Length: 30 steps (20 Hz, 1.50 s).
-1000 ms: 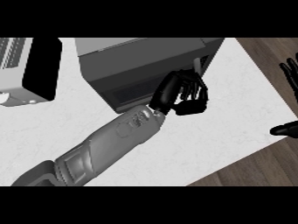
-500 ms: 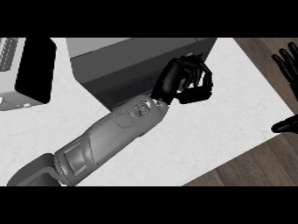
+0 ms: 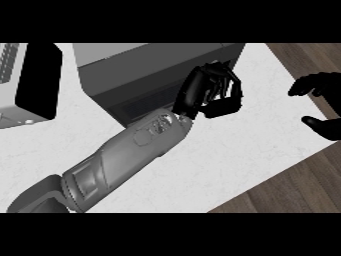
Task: Pick up the milk, place it into the microwave and close the microwave
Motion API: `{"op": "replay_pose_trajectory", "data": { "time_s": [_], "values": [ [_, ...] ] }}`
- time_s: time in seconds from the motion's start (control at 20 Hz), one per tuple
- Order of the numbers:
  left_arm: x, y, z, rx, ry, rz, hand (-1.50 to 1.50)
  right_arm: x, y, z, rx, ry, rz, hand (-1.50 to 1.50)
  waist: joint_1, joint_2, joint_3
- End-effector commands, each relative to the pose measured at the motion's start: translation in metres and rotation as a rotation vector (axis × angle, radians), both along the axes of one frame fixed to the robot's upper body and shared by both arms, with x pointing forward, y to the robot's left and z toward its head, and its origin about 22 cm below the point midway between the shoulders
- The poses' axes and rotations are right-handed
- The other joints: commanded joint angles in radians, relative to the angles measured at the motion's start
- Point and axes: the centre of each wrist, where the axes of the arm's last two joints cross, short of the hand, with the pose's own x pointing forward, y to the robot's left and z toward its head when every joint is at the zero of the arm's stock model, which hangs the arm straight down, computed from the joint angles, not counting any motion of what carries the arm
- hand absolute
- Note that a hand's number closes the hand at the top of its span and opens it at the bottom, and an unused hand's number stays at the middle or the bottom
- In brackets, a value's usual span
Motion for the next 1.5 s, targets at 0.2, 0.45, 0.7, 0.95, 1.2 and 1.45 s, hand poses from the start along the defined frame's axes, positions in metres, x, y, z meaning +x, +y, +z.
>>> {"op": "replay_pose_trajectory", "data": {
  "time_s": [0.2, 0.45, 0.7, 0.95, 1.2, 1.45],
  "values": [
    [0.004, -0.011, 0.01, 0.002, -0.01, 0.002, 1.5, -0.002, 0.031, 0.02, -0.028, -0.064, 0.271, 1.5, -0.034, 0.005, 0.003],
    [0.004, -0.011, 0.01, -0.004, -0.016, 0.03, 1.5, -0.007, 0.044, 0.026, -0.041, -0.074, 0.311, 1.5, -0.051, 0.007, 0.004],
    [0.003, -0.011, 0.008, -0.016, -0.016, 0.055, 1.5, -0.014, 0.053, 0.03, -0.047, -0.075, 0.356, 1.5, -0.073, 0.004, 0.004],
    [0.001, -0.01, 0.006, -0.022, -0.016, 0.072, 1.5, -0.019, 0.059, 0.036, -0.057, -0.083, 0.385, 1.5, -0.079, 0.006, 0.005],
    [0.001, -0.009, 0.004, -0.026, -0.024, 0.094, 1.5, -0.026, 0.067, 0.037, -0.038, -0.086, 0.41, 1.5, -0.094, 0.003, 0.004],
    [0.006, 0.005, -0.013, -0.067, 0.178, 0.222, 1.5, -0.037, 0.074, 0.023, -0.173, 0.031, 0.503, 1.5, -0.047, 0.024, -0.002]
  ]
}}
